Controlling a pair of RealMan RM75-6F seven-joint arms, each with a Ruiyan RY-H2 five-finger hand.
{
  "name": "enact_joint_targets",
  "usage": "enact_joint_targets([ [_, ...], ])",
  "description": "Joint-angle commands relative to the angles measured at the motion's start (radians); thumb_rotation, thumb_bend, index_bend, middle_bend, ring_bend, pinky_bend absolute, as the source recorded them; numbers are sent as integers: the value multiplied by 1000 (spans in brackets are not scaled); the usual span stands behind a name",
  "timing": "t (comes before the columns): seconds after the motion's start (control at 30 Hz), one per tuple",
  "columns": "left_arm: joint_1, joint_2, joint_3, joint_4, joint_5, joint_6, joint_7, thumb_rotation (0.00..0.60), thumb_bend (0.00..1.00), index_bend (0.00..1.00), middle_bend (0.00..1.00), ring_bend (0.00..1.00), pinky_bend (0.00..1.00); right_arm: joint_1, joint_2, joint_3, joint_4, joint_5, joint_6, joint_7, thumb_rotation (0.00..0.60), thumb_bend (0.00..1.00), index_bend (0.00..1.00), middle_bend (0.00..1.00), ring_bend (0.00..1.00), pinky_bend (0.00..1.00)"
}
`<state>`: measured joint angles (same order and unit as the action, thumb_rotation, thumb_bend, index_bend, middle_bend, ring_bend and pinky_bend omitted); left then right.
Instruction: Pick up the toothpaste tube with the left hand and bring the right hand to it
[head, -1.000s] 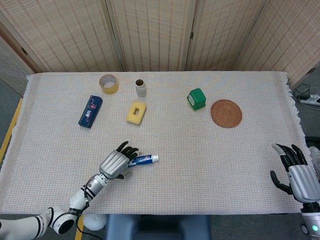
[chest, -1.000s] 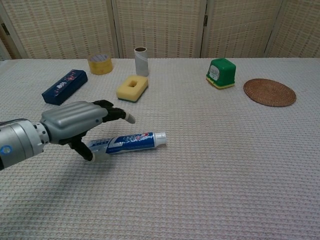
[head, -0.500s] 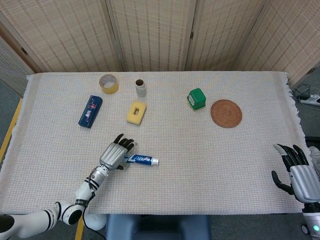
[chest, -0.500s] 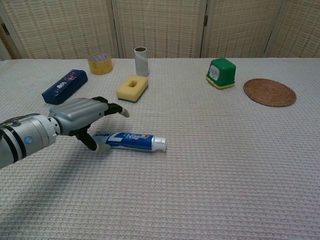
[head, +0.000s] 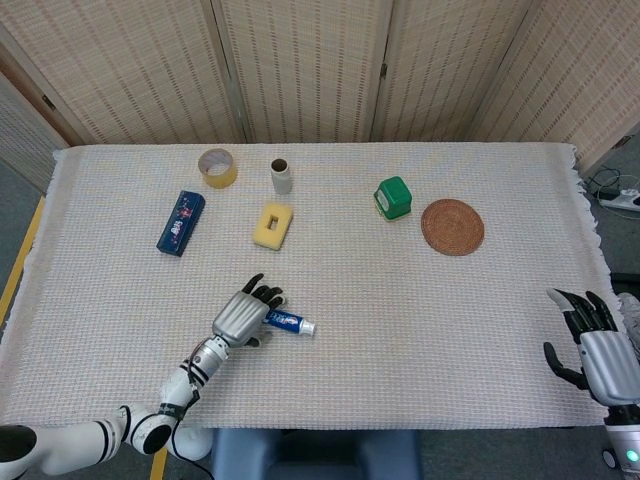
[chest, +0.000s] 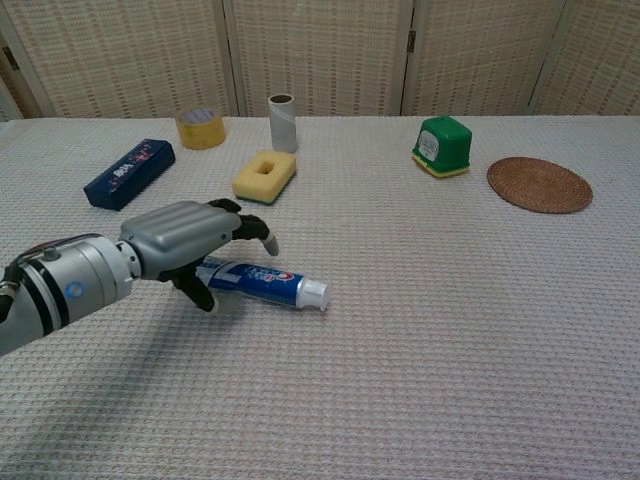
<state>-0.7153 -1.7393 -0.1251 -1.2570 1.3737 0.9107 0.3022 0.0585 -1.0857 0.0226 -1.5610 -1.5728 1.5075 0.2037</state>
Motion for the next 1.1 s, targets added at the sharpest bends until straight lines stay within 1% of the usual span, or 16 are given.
enact_joint_targets([
  [0.03, -14, -18, -7, 14, -24, -16, 22, 600, 350, 306, 248, 259, 119, -1, -2, 0, 5, 4, -3, 4, 600, 510, 44, 140, 115, 22],
  [0.17, -21, -28, -11, 30, -42, -15, 43, 600, 353, 351, 294, 299, 140, -2, -6, -2, 12, 10, -9, 10, 600, 510, 44, 140, 115, 22],
  [0.3, -23, -35, -11, 44, -52, -10, 47, 600, 353, 365, 315, 322, 151, -1, -9, -1, 17, 11, -13, 14, 600, 509, 44, 140, 115, 22],
  [0.57, -22, -46, 5, 79, -26, 18, 16, 600, 358, 442, 385, 385, 189, 5, -8, 0, 11, 9, -21, 5, 600, 510, 44, 140, 114, 22],
  [0.7, -24, -52, 13, 101, -10, 18, -32, 600, 377, 488, 433, 423, 217, 6, -8, 0, 4, 9, -21, -4, 600, 510, 44, 140, 114, 22],
  [0.77, -26, -53, 17, 113, 1, 17, -68, 600, 410, 522, 468, 447, 269, 5, -7, 1, 0, 10, -21, -7, 600, 509, 44, 140, 114, 22],
  [0.83, -27, -53, 21, 122, 13, 20, -92, 600, 463, 568, 512, 483, 366, 5, -7, 1, -1, 10, -21, -8, 600, 509, 44, 140, 114, 22],
  [0.87, -27, -53, 26, 133, 29, 29, -120, 600, 498, 598, 539, 509, 422, 5, -6, 1, -3, 10, -20, -10, 600, 509, 44, 140, 114, 22],
  [0.93, -27, -51, 43, 165, 69, 45, -193, 600, 549, 651, 586, 557, 493, 5, -4, 1, -8, 10, -19, -15, 600, 510, 44, 140, 114, 22],
  [1.03, -28, -49, 63, 213, 119, 75, -287, 600, 580, 715, 659, 631, 568, 7, -3, 3, -14, 6, -17, -17, 600, 509, 44, 140, 114, 22],
  [1.1, -28, -46, 76, 242, 147, 95, -349, 600, 591, 738, 688, 661, 604, 9, -1, 5, -18, 2, -16, -21, 600, 510, 44, 140, 114, 22],
])
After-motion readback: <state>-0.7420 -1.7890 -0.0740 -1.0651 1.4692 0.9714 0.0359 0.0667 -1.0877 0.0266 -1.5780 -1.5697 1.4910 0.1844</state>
